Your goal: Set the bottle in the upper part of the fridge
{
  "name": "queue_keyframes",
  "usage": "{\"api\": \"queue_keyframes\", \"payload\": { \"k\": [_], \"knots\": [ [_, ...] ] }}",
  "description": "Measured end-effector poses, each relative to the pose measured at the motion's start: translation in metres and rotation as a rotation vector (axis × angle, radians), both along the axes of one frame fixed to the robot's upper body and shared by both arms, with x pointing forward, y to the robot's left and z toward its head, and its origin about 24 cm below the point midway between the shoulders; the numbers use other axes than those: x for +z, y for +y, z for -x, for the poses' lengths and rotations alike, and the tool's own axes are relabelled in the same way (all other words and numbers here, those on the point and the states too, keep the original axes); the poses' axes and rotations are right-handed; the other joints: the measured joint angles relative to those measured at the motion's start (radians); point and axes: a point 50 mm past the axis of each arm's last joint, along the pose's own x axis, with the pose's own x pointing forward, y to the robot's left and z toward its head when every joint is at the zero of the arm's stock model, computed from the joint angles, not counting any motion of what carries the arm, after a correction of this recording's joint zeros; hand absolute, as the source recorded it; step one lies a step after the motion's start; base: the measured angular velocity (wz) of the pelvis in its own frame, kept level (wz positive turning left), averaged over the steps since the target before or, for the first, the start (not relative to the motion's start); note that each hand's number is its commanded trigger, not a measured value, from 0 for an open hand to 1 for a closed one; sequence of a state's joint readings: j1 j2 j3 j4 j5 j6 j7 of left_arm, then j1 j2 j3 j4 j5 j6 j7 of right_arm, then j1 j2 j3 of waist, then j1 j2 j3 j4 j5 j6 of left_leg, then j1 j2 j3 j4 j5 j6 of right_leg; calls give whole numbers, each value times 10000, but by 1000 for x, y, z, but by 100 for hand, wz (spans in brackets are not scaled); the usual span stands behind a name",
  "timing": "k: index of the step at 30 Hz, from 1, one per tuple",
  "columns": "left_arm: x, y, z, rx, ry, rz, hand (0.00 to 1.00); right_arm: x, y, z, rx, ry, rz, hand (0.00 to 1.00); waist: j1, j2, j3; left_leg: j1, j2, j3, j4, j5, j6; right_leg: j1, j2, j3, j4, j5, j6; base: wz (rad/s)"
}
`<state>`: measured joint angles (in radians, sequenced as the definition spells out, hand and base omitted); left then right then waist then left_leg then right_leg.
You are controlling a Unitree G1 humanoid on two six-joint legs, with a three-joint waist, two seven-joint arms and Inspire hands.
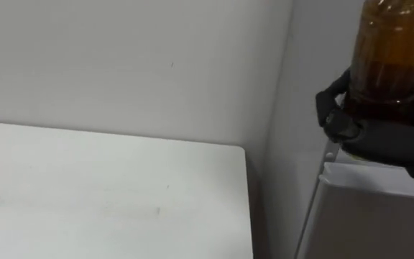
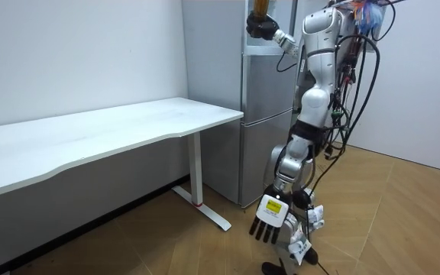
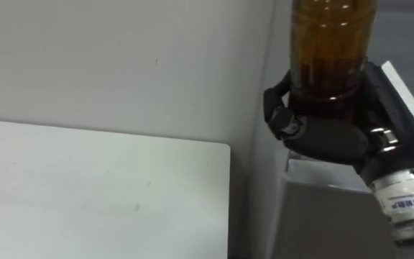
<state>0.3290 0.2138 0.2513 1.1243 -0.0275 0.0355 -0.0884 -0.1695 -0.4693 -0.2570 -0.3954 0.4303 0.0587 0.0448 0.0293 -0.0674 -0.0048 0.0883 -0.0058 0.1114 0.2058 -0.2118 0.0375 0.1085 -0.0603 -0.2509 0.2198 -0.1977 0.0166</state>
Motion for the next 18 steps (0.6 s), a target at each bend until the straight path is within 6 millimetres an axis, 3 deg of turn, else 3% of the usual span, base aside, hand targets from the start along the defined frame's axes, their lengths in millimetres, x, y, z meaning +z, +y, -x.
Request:
{"api": "queue_keyframes", "payload": {
  "k": [9,16,18],
  "knots": [
    [2,0,16,154,352,-53,0,-25,-39,-8,-1689,1223,-969,100,41,-98,22,-83,93,316,15,-100,-25,-228,80,255,38,5,-14,-11],
    [3,3,14,325,239,-152,0,-43,-58,-15,-2509,2373,-1050,100,62,-234,11,-274,94,294,71,-100,-26,-322,82,214,57,4,-14,1],
    [4,5,12,414,111,-241,0,-43,-65,-17,-2736,2532,-1013,100,95,-324,62,-281,97,290,86,-100,-26,-321,85,210,58,4,-14,3]
  ]
}}
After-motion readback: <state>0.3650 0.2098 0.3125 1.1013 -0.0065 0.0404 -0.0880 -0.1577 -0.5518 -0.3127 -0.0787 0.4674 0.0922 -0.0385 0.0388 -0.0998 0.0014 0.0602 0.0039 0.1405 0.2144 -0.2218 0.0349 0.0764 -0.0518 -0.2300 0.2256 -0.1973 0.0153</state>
